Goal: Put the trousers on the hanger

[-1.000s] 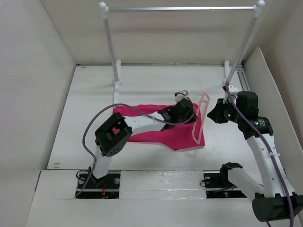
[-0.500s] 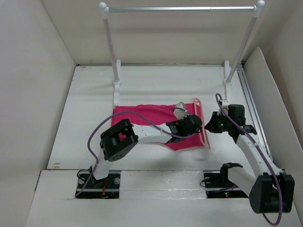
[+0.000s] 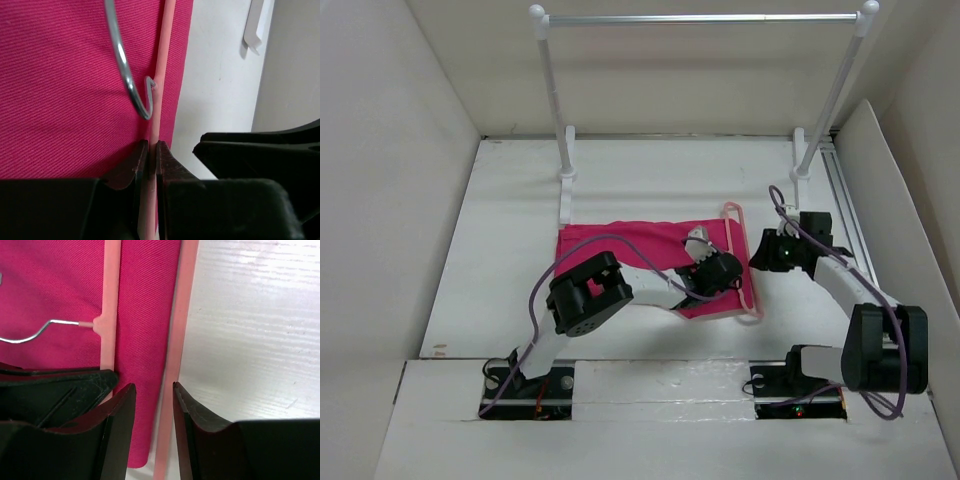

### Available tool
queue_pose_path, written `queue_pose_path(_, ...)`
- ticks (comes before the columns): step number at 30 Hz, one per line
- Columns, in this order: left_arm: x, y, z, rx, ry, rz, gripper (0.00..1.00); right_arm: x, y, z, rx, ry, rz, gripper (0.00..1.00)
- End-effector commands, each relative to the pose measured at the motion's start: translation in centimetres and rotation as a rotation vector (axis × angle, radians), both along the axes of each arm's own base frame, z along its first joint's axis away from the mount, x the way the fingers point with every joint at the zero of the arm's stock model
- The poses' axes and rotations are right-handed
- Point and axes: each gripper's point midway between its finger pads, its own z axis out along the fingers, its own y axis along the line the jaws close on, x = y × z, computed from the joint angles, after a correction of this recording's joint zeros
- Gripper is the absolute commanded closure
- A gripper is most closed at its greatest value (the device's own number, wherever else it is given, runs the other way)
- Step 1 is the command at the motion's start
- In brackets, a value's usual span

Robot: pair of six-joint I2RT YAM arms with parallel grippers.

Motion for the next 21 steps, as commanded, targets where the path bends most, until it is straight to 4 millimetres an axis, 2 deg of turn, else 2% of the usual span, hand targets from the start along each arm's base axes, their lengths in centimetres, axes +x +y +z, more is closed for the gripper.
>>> queue_pose_path(1, -0.4, -0.4, -0.8, 0.011, 0.012, -0.037, 1.0, 2.8, 0.1, 2.0, -0.049, -0.11, 0.064, 0.59)
queue_pose_path(7, -0.5, -1.0, -1.6, 0.063, 0.008, -0.086, 1.0, 3.1, 1.4, 0.5, -0.038, -0.091, 0.089, 0.58)
queue_pose_path(13, -1.2, -0.1, -2.3, 0.086, 0.026, -0.099, 1.0, 3.2, 1.8, -1.3, -0.041, -0.03, 0.06, 0.61)
queue_pose_path(18, -1.6, 0.3, -2.8, 0.098, 0.039, -0.113, 1.0, 2.1, 2.3, -3.1, 0.004, 0.035, 0.03, 0.56)
queue_pose_path(20, -1.8, 0.4, -2.9, 0.108, 0.042, -0.125, 1.0, 2.0, 2.4, -3.7, 0.018, 0.046, 0.023, 0.59)
queue_pose_path(21, -1.8, 0.4, -2.9, 0.111, 0.041, -0.124, 1.0, 1.5, 2.6, -4.2, 0.034, 0.062, 0.019, 0.65)
